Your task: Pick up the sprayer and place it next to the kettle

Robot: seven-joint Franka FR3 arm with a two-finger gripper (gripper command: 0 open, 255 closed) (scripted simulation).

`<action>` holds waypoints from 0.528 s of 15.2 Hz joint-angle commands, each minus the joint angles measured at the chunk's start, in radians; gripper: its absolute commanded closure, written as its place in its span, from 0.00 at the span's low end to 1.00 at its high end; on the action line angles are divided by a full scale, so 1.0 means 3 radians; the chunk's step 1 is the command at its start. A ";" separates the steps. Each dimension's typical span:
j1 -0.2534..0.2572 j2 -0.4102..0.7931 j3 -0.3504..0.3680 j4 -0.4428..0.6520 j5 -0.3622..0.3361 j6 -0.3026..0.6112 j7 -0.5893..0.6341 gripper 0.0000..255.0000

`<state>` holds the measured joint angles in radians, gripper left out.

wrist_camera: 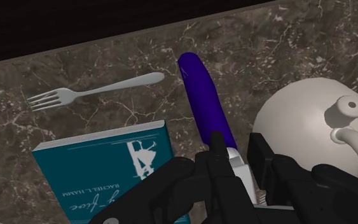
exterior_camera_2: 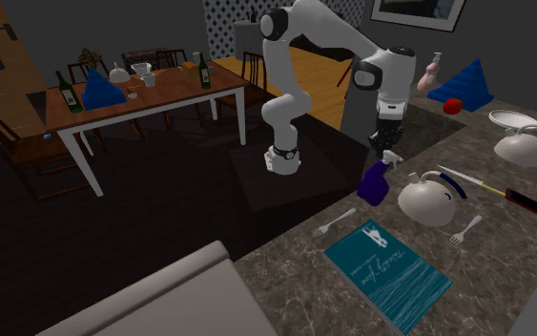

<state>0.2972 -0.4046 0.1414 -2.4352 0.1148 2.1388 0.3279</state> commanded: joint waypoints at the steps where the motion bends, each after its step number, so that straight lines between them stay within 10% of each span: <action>1: 0.0004 0.0027 0.0008 -0.0065 0.0006 0.0095 0.0001 1.00; 8: 0.0006 0.0076 0.0016 -0.0153 0.0011 0.0232 -0.0004 1.00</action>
<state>0.2987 -0.3816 0.1460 -2.4807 0.1179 2.2076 0.3266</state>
